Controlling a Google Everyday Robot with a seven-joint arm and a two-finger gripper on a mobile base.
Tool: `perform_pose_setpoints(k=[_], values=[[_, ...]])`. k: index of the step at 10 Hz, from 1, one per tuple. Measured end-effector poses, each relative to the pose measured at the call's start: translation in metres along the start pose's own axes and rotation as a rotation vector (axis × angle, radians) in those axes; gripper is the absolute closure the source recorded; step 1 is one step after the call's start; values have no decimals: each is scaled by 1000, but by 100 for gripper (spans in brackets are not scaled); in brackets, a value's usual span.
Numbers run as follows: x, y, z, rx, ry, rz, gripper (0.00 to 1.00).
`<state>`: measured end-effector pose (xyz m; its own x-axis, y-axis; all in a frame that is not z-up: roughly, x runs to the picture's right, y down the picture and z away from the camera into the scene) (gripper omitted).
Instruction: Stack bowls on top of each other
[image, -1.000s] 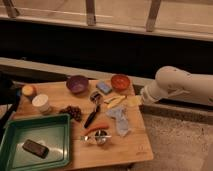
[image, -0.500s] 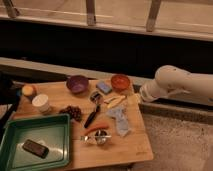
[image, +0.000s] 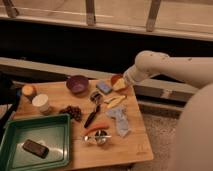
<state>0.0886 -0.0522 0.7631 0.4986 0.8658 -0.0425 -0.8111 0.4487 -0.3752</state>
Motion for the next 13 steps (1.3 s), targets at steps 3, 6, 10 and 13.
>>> perform_pose_setpoints(k=[3, 6, 10, 13], values=[[-34, 1, 5, 37, -48, -19, 33], [-33, -1, 5, 40, -46, -9, 33], [1, -13, 31, 40, 20, 112, 33], [46, -30, 58, 20, 77, 251, 33]])
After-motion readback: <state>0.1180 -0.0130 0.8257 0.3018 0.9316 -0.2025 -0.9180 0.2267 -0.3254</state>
